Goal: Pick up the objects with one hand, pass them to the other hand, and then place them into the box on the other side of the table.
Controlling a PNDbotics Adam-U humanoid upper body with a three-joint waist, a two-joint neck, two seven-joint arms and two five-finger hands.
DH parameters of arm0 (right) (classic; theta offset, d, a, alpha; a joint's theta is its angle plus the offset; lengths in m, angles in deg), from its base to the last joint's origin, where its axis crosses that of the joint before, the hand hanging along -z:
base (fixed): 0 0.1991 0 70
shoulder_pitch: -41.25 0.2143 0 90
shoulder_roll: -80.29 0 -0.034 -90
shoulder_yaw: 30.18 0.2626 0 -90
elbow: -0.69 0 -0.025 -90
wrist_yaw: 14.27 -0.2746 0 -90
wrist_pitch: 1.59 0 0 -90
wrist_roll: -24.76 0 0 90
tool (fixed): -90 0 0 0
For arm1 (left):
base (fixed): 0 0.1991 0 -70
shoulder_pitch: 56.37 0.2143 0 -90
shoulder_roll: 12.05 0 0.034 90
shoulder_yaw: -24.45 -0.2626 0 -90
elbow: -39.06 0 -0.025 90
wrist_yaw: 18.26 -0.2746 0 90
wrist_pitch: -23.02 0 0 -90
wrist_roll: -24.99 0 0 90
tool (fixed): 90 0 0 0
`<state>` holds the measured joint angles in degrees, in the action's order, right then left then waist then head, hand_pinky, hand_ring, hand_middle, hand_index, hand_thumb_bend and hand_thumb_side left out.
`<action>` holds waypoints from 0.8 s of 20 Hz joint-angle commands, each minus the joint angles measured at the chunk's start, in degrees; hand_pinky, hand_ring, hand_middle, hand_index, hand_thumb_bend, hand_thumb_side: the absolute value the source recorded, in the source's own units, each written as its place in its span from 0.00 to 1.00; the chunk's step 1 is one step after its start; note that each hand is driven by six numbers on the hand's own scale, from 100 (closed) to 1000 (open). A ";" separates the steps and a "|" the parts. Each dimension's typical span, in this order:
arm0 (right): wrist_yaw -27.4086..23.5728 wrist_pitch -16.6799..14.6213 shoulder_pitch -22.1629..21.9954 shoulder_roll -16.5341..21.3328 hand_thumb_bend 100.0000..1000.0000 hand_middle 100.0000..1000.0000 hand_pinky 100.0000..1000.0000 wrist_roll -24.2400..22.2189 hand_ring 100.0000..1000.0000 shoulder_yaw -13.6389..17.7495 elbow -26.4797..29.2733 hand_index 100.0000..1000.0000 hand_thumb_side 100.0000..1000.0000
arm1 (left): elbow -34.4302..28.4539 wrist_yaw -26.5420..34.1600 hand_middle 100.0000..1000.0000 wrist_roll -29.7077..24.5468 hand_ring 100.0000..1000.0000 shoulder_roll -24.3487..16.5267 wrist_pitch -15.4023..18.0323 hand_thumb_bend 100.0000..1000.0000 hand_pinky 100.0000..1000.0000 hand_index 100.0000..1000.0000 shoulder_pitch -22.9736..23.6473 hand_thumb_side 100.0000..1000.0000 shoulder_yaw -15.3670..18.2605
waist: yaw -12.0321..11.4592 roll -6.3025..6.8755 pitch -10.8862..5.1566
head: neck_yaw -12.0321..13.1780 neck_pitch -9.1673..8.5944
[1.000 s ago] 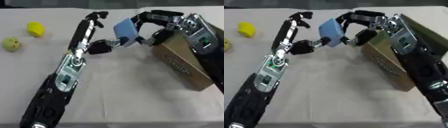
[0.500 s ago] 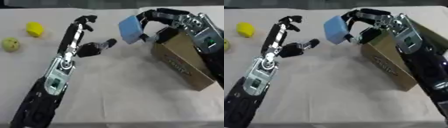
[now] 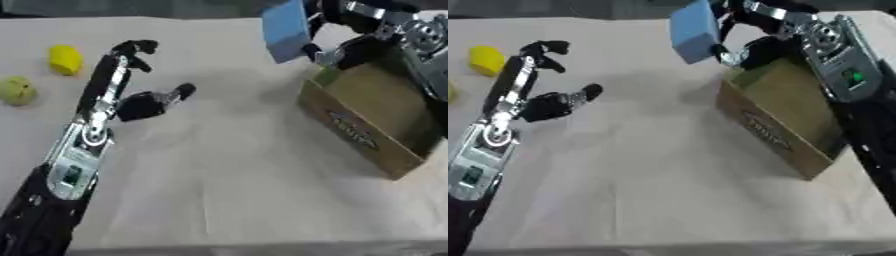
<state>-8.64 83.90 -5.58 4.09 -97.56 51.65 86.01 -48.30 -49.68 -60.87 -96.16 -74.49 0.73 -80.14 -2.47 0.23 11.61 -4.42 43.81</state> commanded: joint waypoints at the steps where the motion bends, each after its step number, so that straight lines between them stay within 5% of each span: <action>1: -2.57 1.95 -0.50 3.48 0.00 0.26 0.93 1.60 0.61 2.89 3.87 0.35 0.06 | -1.89 0.63 0.71 -0.22 0.58 -3.21 -0.79 0.65 0.77 0.84 -0.23 0.49 1.02 | 0.15 0.03 -2.39 | -0.14 0.30; 16: -0.63 3.80 -13.84 9.72 0.00 0.27 0.92 10.12 0.61 10.17 8.03 0.36 0.03 | -8.16 4.62 0.71 -1.07 0.59 -14.93 -4.30 0.66 0.77 0.83 4.75 0.46 4.21 | 1.05 0.91 -2.69 | -0.33 0.30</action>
<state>-9.87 87.72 -20.00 11.34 -88.17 60.68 92.89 -54.80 -45.65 -62.25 -108.86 -78.47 5.98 -76.96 -1.48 0.50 11.15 -4.60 44.03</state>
